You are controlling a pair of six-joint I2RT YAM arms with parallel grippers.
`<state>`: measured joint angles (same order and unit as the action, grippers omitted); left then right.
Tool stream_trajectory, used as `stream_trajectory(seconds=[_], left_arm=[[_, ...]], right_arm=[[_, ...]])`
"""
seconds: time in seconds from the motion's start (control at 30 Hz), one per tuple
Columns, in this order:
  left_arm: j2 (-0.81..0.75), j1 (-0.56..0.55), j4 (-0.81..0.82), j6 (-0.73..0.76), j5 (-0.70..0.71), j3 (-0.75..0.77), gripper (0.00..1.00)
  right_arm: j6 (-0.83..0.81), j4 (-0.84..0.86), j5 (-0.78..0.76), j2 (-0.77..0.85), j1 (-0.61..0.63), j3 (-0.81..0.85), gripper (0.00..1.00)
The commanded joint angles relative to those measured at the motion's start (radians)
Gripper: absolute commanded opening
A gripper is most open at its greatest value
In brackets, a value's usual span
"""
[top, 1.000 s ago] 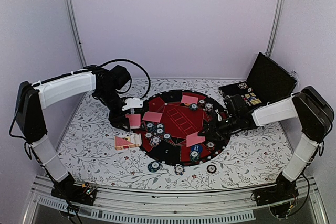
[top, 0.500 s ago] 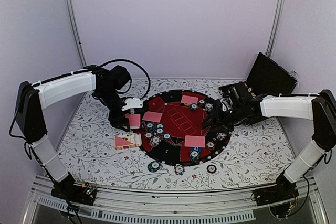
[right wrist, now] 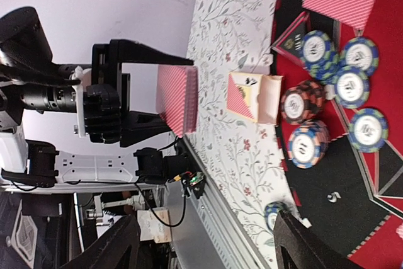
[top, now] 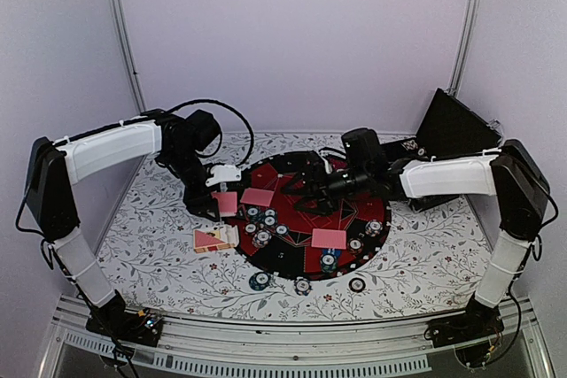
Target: Distribute texas hold em gaming equipment
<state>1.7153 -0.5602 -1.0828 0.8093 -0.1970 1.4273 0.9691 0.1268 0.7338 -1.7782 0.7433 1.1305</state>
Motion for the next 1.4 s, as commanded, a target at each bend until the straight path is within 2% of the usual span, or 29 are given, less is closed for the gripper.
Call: stream_trajectory(seconds=[0.0,0.23,0.57,1.1,1.37], left_arm=[[0.007,-0.014,0.009,-0.016,-0.013,0.033,0.19],[0.006,-0.014,0.008,-0.024,-0.016,0.042,0.19],[0.009,-0.016,0.009,-0.031,-0.026,0.048,0.19],[0.028,-0.046,0.009,-0.044,-0.037,0.077,0.19],[0.025,-0.047,0.005,-0.039,-0.029,0.074,0.18]], right_arm=[[0.1,0.158,0.076,-0.124,0.062,0.107,0.77],[0.194,0.286,0.113,-0.299,0.105,0.204,0.76],[0.327,0.446,0.138,-0.45,0.129,0.321,0.76],[0.42,0.453,0.15,-0.658,0.164,0.579,0.77],[0.429,0.459,0.137,-0.664,0.161,0.543,0.72]])
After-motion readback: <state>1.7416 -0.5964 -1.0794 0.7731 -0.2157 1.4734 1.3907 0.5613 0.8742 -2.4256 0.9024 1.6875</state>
